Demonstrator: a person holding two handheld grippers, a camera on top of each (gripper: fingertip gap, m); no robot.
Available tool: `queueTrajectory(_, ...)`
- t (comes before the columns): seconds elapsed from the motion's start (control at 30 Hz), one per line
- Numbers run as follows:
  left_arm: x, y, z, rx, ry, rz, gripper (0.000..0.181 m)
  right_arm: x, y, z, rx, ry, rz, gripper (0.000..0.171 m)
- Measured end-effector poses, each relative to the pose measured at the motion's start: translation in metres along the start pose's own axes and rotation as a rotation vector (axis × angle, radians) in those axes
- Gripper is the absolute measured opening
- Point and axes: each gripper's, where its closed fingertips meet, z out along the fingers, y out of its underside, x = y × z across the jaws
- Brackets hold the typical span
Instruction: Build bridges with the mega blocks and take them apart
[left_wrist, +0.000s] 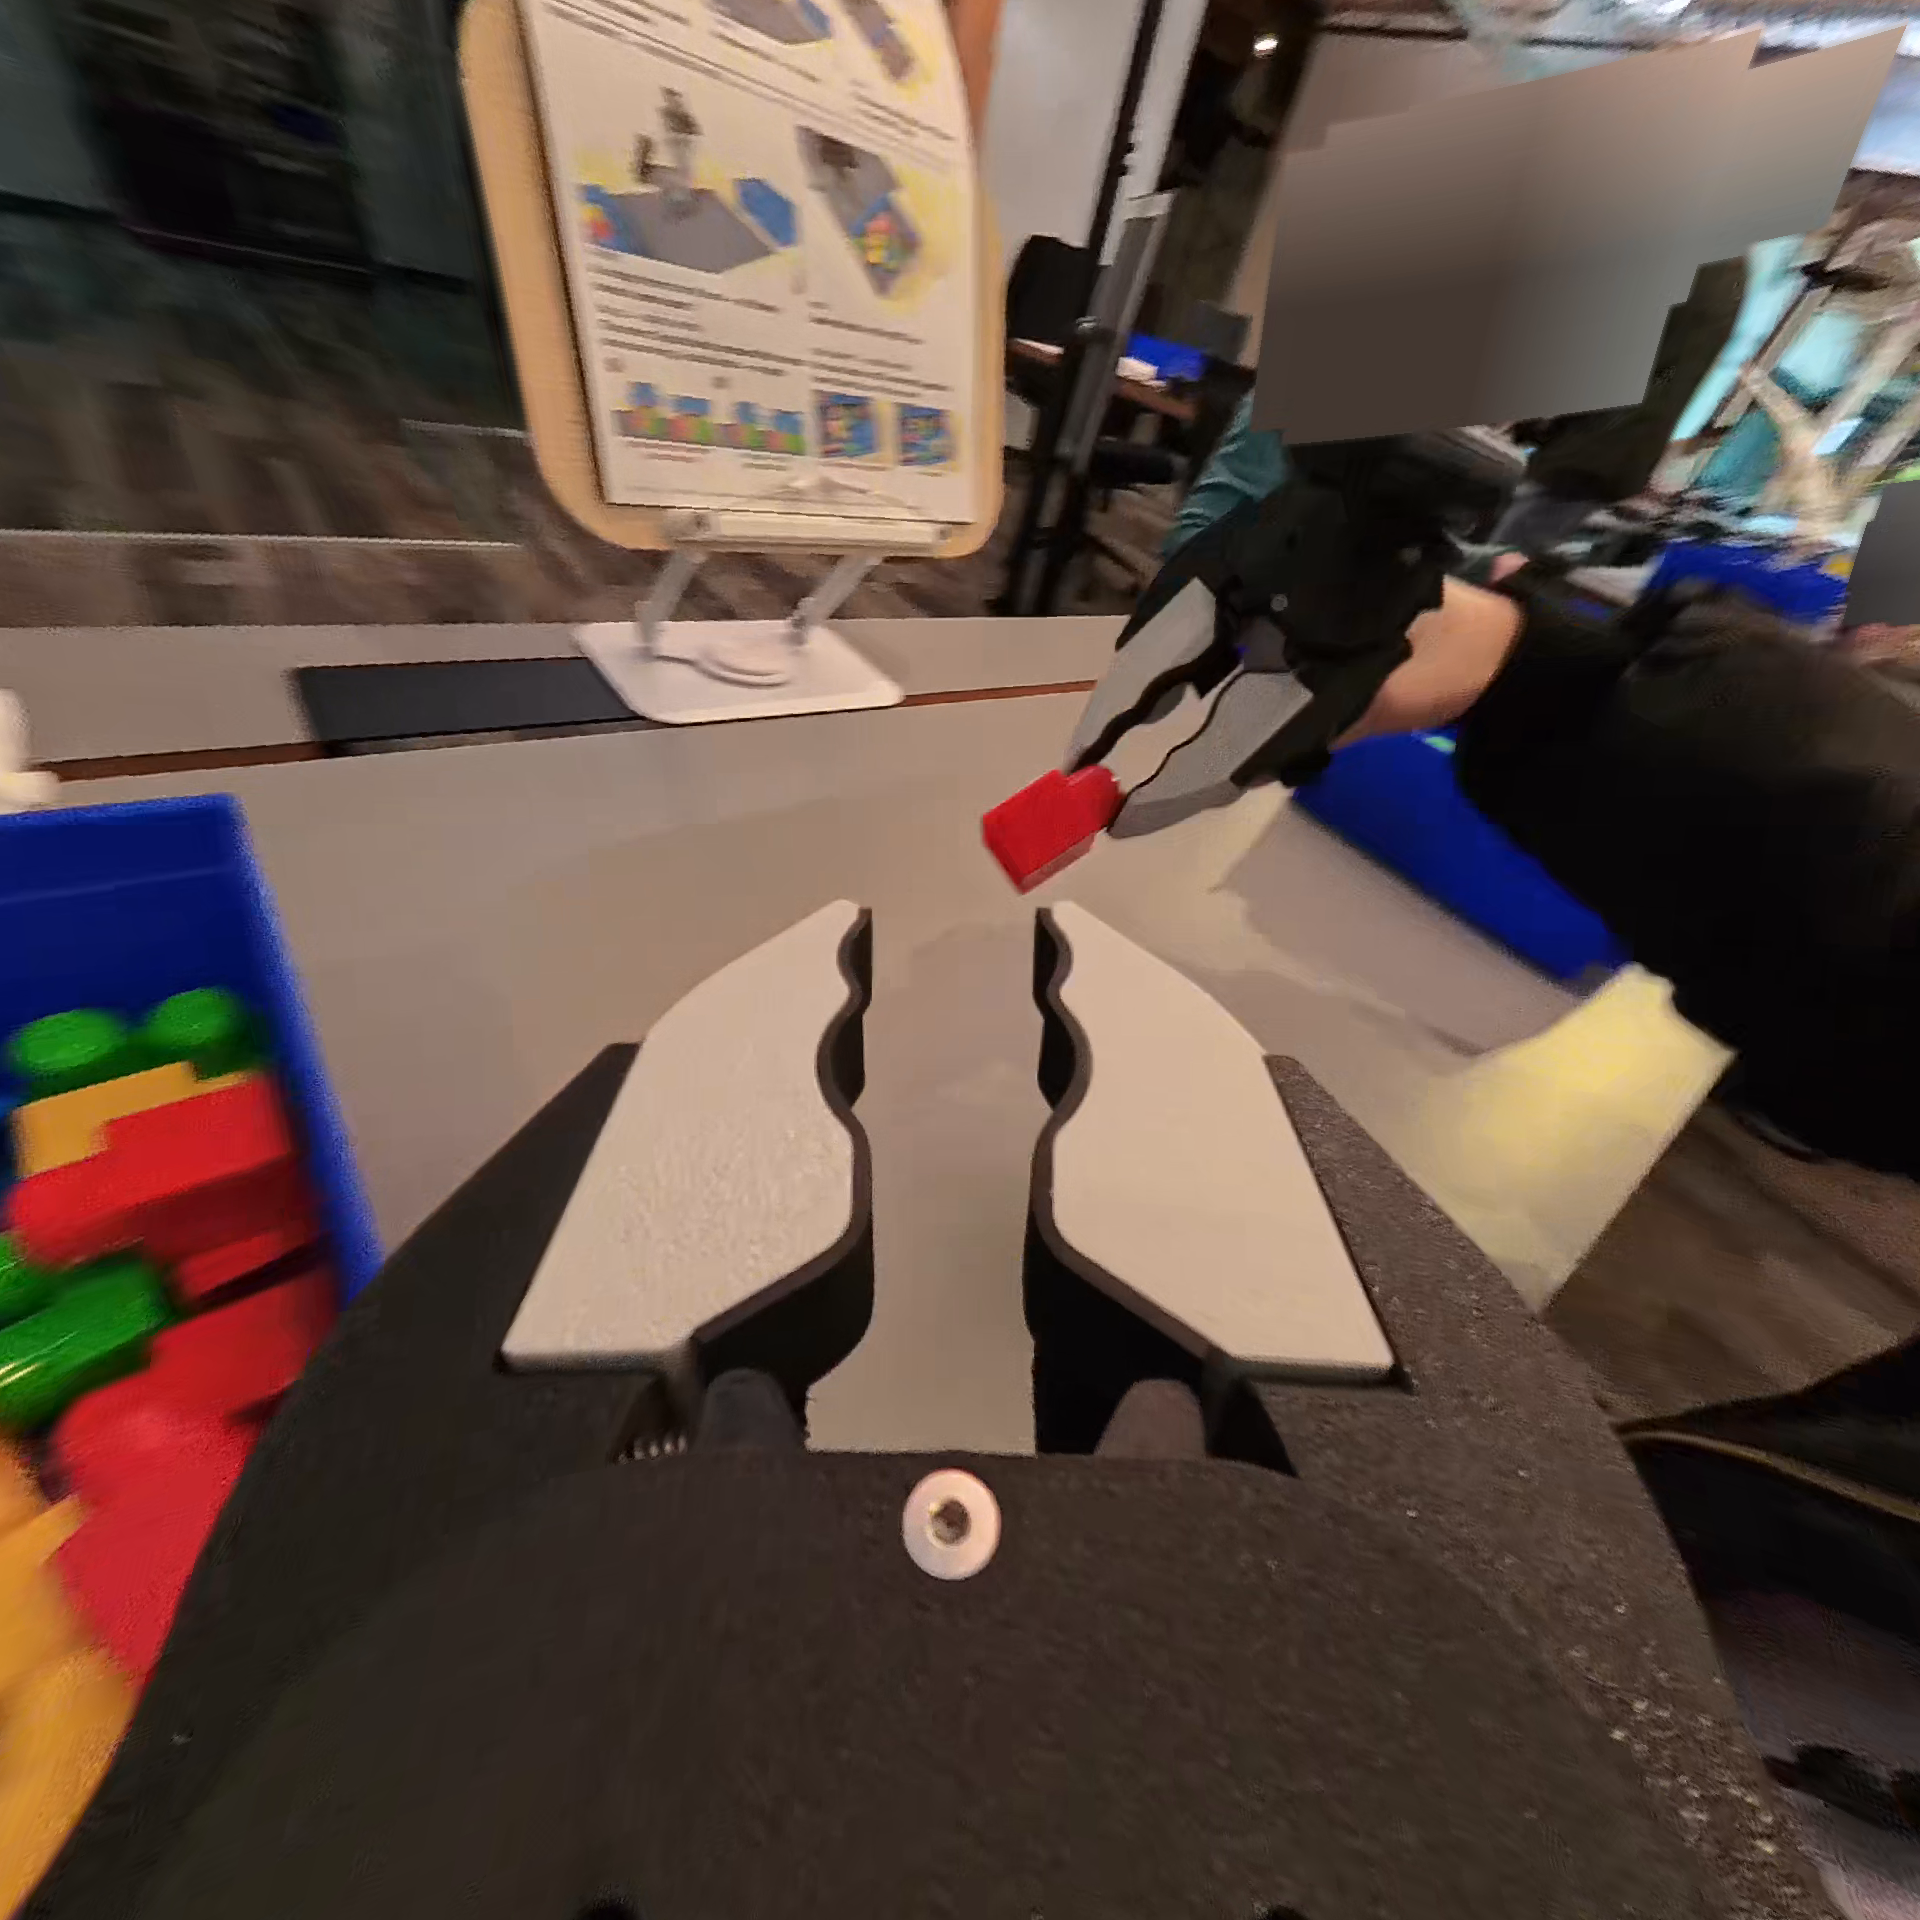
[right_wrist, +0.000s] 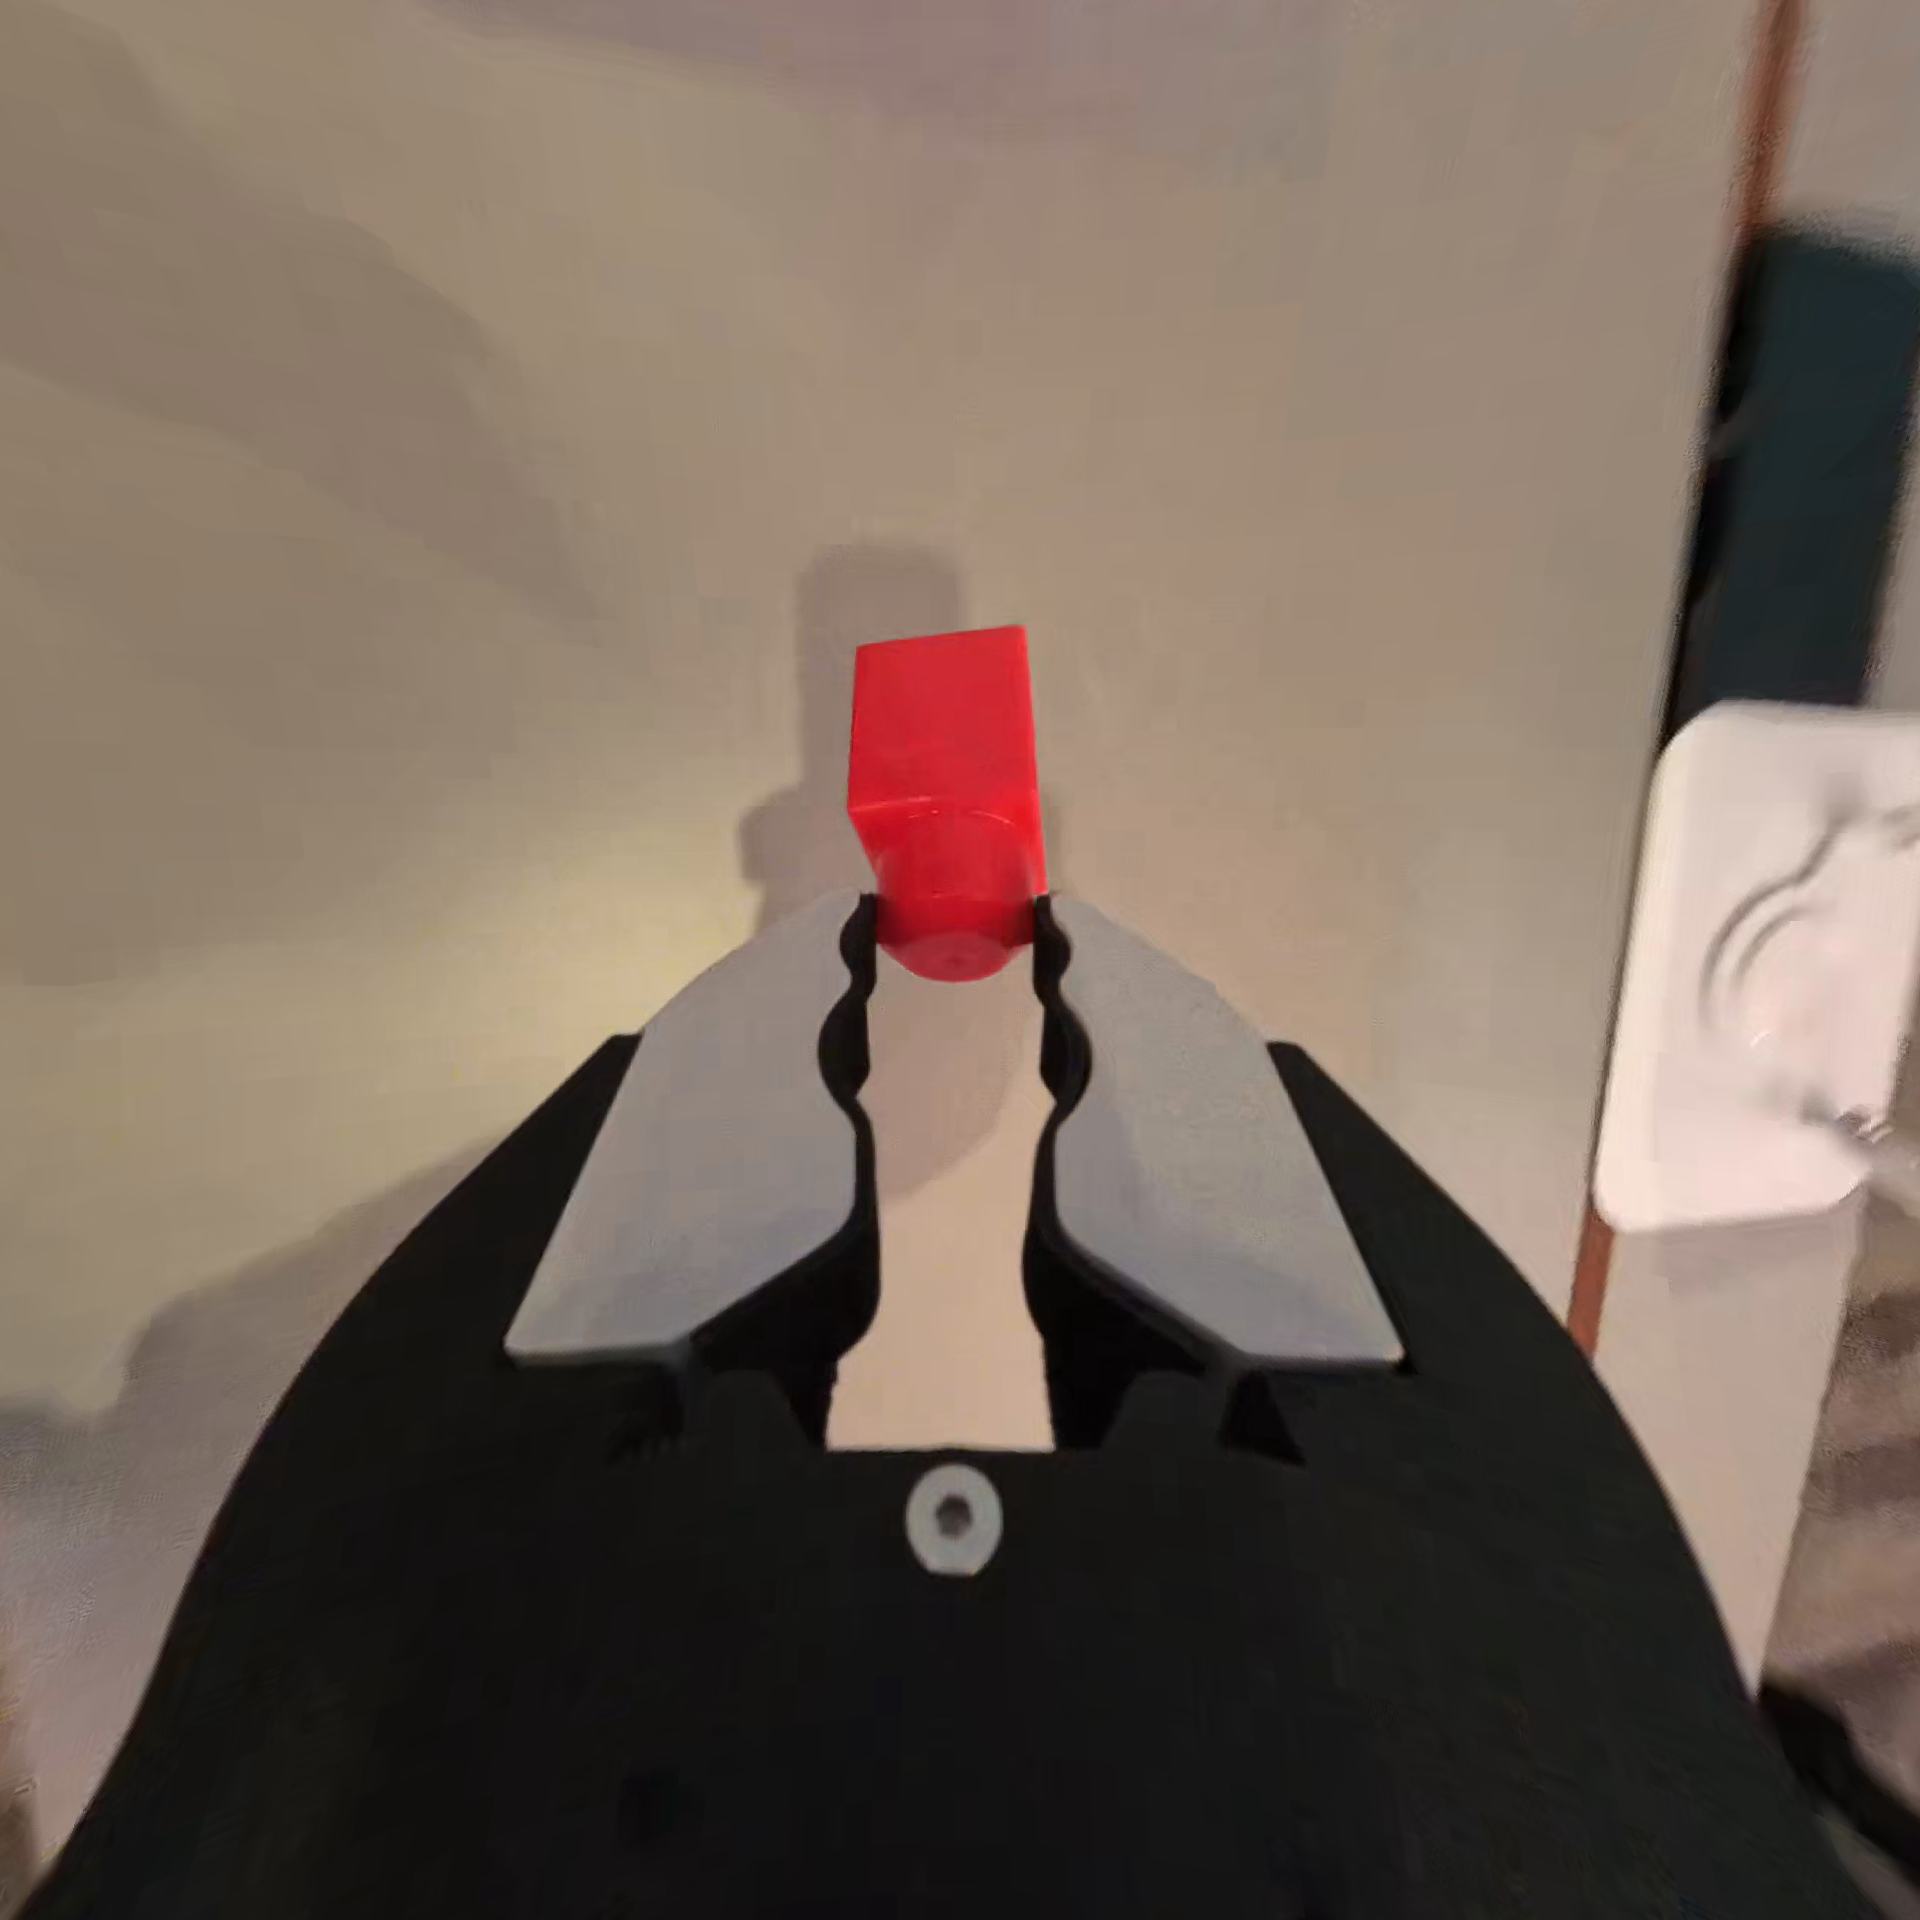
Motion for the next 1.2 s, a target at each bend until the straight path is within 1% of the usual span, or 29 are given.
queueTrajectory(0.07, -0.011, 0.006, -0.015, 0.005, -0.074, 0.025, 0.029, 0.006, 0.027, 0.017, -0.228, -0.089, 0.046, 0.028)
queueTrajectory(0.17, -0.019, 0.014, -0.035, 0.006, -0.126, 0.031, 0.029, 0.018, 0.046, 0.036, -0.457, -0.119, 0.043, 0.029)
queueTrajectory(0.3, -0.028, 0.024, -0.059, -0.02, -0.17, 0.027, 0.028, 0.021, 0.047, 0.057, -0.607, -0.175, 0.069, 0.029)
queueTrajectory(0.4, -0.034, 0.024, -0.076, -0.01, -0.194, 0.024, 0.028, 0.021, 0.046, 0.067, -0.682, -0.211, 0.099, 0.029)
queueTrajectory(0.53, -0.041, 0.025, -0.094, -0.004, -0.223, 0.024, 0.028, 0.021, 0.043, 0.073, -0.769, -0.234, 0.107, 0.029)
queueTrajectory(0.7, -0.046, 0.028, -0.108, 0.018, -0.238, 0.007, 0.027, 0.023, 0.04, 0.075, -0.903, -0.216, 0.099, 0.029)
queueTrajectory(0.83, -0.051, 0.033, -0.115, 0.022, -0.247, -0.008, 0.027, 0.022, 0.037, 0.078, -0.955, -0.208, 0.108, 0.029)
queueTrajectory(1.0, -0.054, 0.033, -0.121, 0.035, -0.251, -0.018, 0.026, 0.02, 0.035, 0.081, -0.953, -0.219, 0.106, 0.029)
queueTrajectory(1.1, -0.056, 0.03, -0.124, 0.048, -0.259, -0.014, 0.027, 0.018, 0.03, 0.082, -0.917, -0.231, 0.115, 0.031)
queueTrajectory(1.17, -0.059, 0.027, -0.128, 0.06, -0.271, -0.004, 0.031, 0.02, 0.026, 0.08, -0.891, -0.221, 0.118, 0.037)
queueTrajectory(1.2, -0.063, 0.025, -0.13, 0.061, -0.287, 0.002, 0.037, 0.021, 0.024, 0.078, -0.872, -0.217, 0.127, 0.038)
